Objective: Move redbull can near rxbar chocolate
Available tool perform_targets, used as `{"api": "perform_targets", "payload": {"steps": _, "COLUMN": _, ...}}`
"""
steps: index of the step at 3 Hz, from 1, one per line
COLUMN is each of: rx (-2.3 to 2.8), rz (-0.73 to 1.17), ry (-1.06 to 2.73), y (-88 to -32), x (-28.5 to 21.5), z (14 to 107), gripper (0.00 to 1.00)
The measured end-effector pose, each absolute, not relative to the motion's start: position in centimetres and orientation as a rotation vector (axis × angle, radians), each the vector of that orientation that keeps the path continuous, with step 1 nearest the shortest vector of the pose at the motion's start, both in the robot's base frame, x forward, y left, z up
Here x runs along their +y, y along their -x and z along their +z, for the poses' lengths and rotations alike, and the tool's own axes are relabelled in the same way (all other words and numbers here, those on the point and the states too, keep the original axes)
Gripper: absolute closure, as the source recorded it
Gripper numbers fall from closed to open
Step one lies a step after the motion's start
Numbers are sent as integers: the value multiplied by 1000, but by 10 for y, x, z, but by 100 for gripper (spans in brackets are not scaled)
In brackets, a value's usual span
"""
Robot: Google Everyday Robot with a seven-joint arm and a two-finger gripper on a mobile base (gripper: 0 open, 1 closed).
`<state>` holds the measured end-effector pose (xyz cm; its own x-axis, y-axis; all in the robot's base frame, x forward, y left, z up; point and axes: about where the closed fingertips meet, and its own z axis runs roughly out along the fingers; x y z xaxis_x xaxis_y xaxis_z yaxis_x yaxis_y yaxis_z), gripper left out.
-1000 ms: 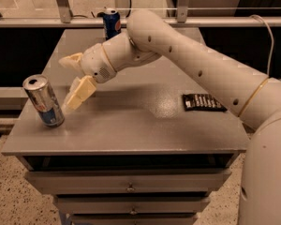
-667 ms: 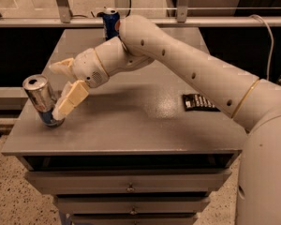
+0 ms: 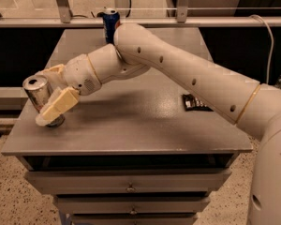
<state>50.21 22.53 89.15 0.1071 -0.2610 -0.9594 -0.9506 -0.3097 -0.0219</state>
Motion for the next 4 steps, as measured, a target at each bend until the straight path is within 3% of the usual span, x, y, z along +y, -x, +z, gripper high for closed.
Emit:
{"api": "perform_targets", "payload": {"steps": 1, "rx": 1185, "rz": 1219, "ry": 1657, "y": -501, "x": 226, "z": 896, "gripper": 48}}
{"api": "perform_targets", "payload": {"steps": 3, "rx": 1216, "rz": 1098, "ry": 1628, "y": -525, "x": 189, "z": 914, "gripper": 93}}
{"api": "perform_targets", "payload": {"steps": 4, "rx": 1266, "rz": 960, "ry": 1592, "y": -565, "x": 130, "z": 937, "gripper": 100}}
